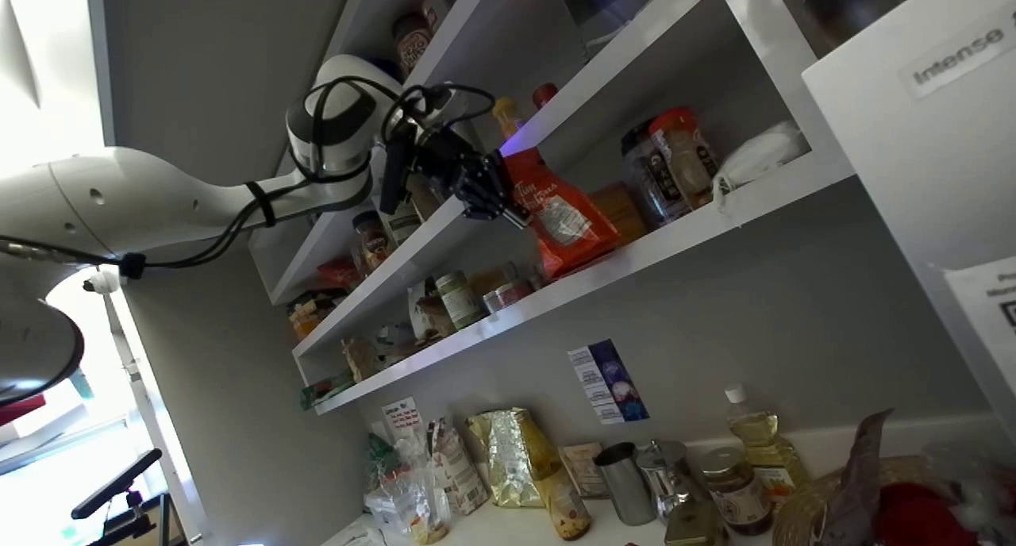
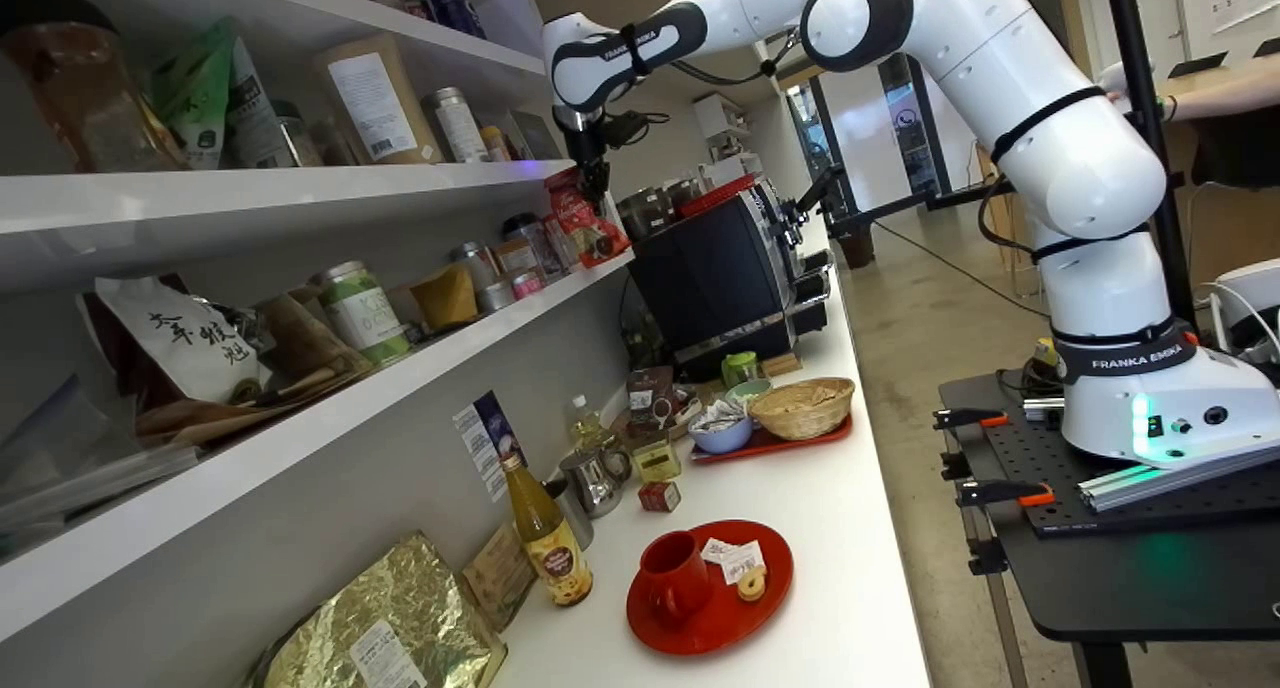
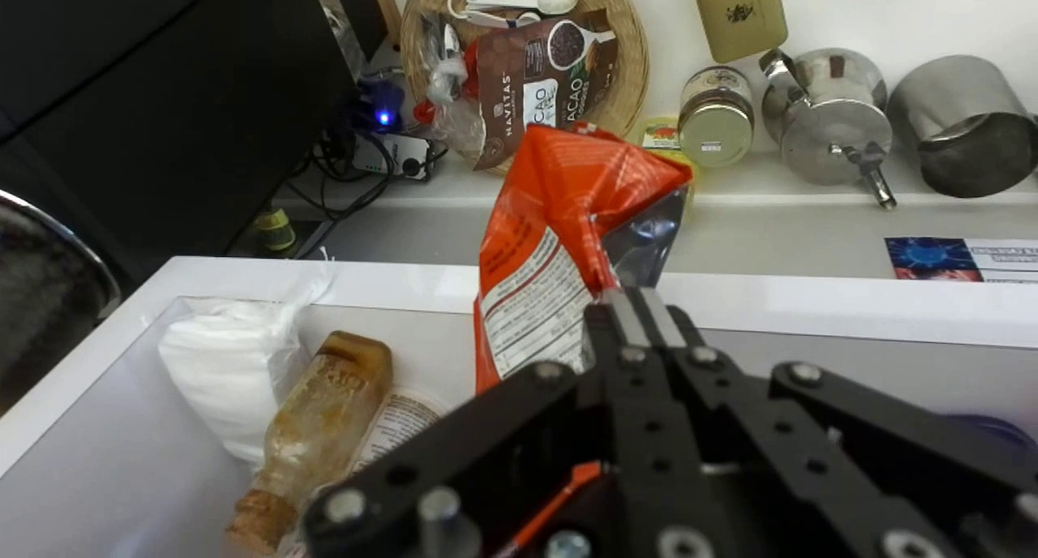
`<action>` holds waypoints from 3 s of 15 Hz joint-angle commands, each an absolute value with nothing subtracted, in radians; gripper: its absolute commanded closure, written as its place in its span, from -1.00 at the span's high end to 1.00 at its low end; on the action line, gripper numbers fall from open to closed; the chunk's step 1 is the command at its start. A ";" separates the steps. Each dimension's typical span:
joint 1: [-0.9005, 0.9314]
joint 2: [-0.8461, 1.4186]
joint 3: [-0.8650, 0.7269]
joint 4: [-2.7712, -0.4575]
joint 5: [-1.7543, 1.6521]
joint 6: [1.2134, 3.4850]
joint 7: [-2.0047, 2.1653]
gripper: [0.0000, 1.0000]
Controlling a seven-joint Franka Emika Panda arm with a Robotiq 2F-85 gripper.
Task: Pick up the orange packet and put it on the bottom shelf
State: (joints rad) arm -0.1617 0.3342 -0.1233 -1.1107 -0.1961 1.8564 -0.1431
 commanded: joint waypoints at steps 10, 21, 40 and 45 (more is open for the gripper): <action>-0.165 0.495 -0.104 -0.813 -0.177 1.779 -0.167 -0.99; -0.177 0.505 -0.099 -0.783 -0.196 1.795 -0.160 -0.99; -0.181 0.624 -0.105 -0.683 -0.196 1.772 -0.122 -0.99; -0.179 0.638 -0.104 -0.653 -0.194 1.772 -0.125 -0.99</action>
